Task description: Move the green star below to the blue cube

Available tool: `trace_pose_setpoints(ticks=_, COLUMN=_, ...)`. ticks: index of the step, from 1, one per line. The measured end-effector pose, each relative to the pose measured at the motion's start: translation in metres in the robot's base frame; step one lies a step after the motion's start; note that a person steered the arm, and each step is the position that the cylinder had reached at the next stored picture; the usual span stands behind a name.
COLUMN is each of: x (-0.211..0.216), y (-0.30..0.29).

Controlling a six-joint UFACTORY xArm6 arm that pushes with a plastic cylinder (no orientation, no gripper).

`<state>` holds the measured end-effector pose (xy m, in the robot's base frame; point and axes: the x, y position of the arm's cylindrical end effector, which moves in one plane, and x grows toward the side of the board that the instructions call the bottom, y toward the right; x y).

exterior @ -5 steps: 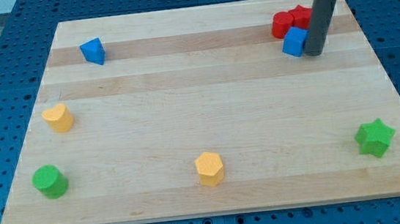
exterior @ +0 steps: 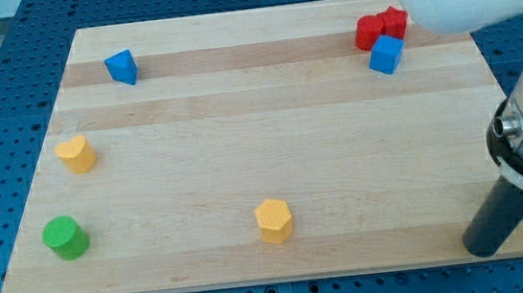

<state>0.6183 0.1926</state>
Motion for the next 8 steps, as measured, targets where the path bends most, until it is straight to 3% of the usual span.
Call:
trace_pose_setpoints(ticks=1, x=0.000, y=0.030)
trace_pose_setpoints(ticks=2, x=-0.001, y=0.115)
trace_pose_setpoints(ticks=4, x=-0.001, y=0.107)
trace_pose_setpoints(ticks=5, x=0.000, y=0.053)
trace_pose_setpoints(ticks=6, x=0.000, y=0.053)
trace_pose_setpoints(ticks=7, x=-0.051, y=0.053)
trace_pose_setpoints(ticks=8, x=-0.052, y=0.053)
